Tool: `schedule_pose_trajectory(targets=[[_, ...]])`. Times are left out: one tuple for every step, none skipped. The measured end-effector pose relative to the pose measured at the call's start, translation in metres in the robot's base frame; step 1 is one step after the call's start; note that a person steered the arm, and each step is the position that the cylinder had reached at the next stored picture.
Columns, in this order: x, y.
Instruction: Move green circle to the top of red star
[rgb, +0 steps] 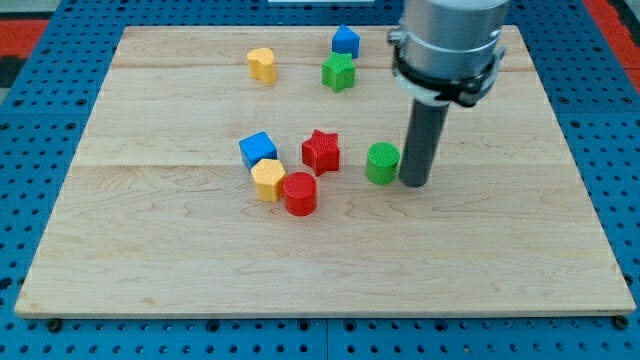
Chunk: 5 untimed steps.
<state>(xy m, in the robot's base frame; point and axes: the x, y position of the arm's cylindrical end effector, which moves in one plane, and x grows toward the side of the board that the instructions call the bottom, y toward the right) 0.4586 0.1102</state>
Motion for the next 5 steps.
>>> schedule_pose_trajectory(targets=[[-0.017, 0.0], [0.014, 0.013], [0.014, -0.032], [0.008, -0.069], [-0.011, -0.041]])
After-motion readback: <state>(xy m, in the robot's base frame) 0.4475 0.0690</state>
